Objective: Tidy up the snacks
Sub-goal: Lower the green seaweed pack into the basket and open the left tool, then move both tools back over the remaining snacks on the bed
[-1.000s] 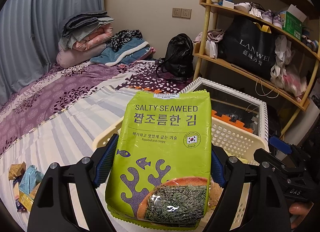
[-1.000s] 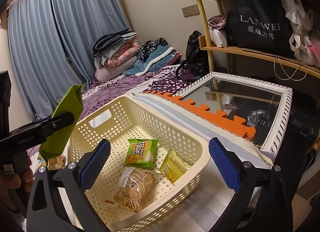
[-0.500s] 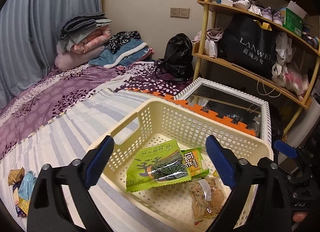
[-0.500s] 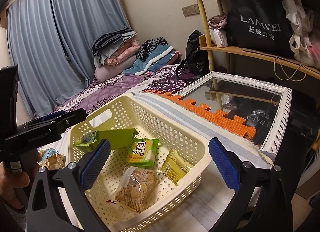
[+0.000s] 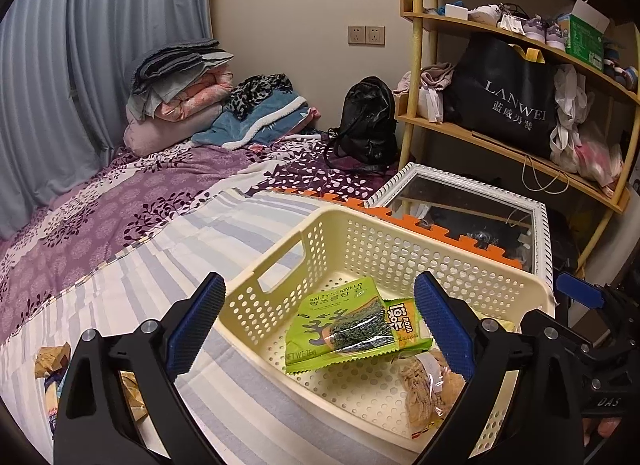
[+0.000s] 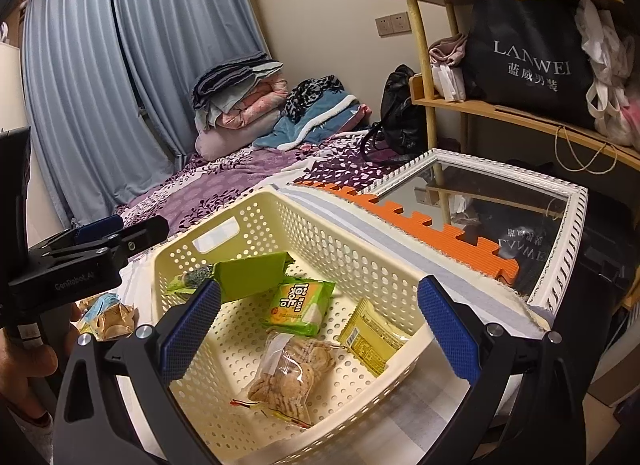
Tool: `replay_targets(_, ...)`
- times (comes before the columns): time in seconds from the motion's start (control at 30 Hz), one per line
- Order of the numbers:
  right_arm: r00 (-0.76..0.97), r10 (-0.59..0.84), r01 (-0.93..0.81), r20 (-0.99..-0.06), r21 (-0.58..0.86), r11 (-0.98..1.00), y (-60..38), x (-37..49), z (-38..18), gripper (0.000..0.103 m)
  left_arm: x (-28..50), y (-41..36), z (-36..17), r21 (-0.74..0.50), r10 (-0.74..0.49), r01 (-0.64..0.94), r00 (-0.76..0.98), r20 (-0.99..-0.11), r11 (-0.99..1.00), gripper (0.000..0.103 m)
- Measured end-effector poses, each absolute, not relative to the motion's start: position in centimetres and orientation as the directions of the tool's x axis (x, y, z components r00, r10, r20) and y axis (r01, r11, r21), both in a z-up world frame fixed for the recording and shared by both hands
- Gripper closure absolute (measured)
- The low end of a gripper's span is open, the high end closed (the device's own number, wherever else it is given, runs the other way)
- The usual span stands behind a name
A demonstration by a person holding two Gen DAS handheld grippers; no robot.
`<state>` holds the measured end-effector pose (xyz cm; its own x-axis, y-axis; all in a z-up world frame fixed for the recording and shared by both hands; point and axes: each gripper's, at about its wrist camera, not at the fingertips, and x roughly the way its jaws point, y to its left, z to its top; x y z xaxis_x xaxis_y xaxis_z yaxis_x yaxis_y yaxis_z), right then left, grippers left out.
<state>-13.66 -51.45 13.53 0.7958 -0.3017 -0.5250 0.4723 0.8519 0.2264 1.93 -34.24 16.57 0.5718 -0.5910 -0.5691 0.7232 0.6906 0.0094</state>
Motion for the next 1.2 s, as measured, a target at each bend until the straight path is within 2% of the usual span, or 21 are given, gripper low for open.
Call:
replay_targets(0.13,0.799,-0.303,0.470,-0.520,0.223,0.854,-51.0,-13.8,14.0,0.005,1.8,-33.7,16.9,0.014,-0.581,0.711,0.586,-0.565,0.703,0.003)
replay_targets(0.6,0.812,-0.282,0.428,-0.510,0.192,0.883,-48.2,-13.1,15.3,0.005,1.2,-30.0,18.1,0.076,-0.520,0.645,0.675,-0.523,0.761,0.003)
replay_targets(1.2,0.824,-0.179,0.297,-0.537,0.140,0.945,-40.9,-10.3,15.4,0.005,1.9,-22.0,17.8,0.063,-0.431,0.533,0.743,-0.512,0.844,0.003)
